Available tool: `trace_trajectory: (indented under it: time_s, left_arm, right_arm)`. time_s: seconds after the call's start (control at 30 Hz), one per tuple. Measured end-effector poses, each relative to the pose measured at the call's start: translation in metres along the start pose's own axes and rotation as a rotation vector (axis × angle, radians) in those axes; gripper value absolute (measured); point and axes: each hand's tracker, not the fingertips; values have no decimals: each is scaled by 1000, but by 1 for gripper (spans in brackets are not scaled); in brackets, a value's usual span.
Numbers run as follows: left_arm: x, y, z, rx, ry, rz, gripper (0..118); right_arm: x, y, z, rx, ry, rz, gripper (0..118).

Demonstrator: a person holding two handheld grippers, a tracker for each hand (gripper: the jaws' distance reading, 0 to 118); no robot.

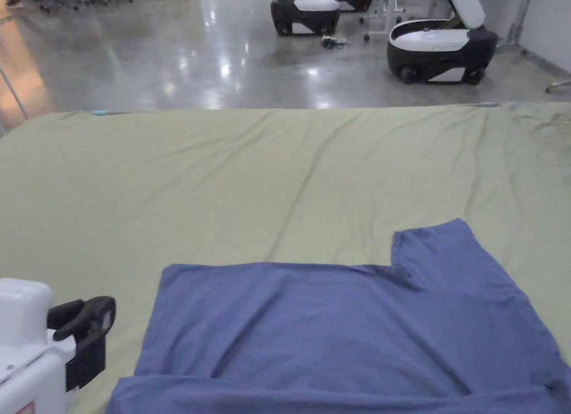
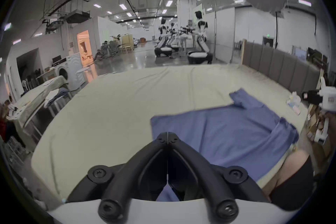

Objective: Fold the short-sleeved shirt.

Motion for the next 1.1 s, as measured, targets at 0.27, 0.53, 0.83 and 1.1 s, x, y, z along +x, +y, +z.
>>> trace_trajectory:
  time_s: [0.27, 0.53, 0.83, 1.1]
  left_arm:
    - [-52, 38, -206, -313, -31, 139, 61]
    - [-61, -19, -312, -600, -28, 272, 58]
    - [-40, -10, -248, -442, -52, 131, 2]
    - [-50, 1, -226, -428, -89, 98, 2]
  right_arm:
    - [-23, 58, -71, 6, 100, 79, 0]
    - [-18, 72, -138, -102, 157, 109, 0]
    - [25, 67, -304, -474, 79, 7, 106]
    - [55, 11, -385, -694, -13, -74, 44]
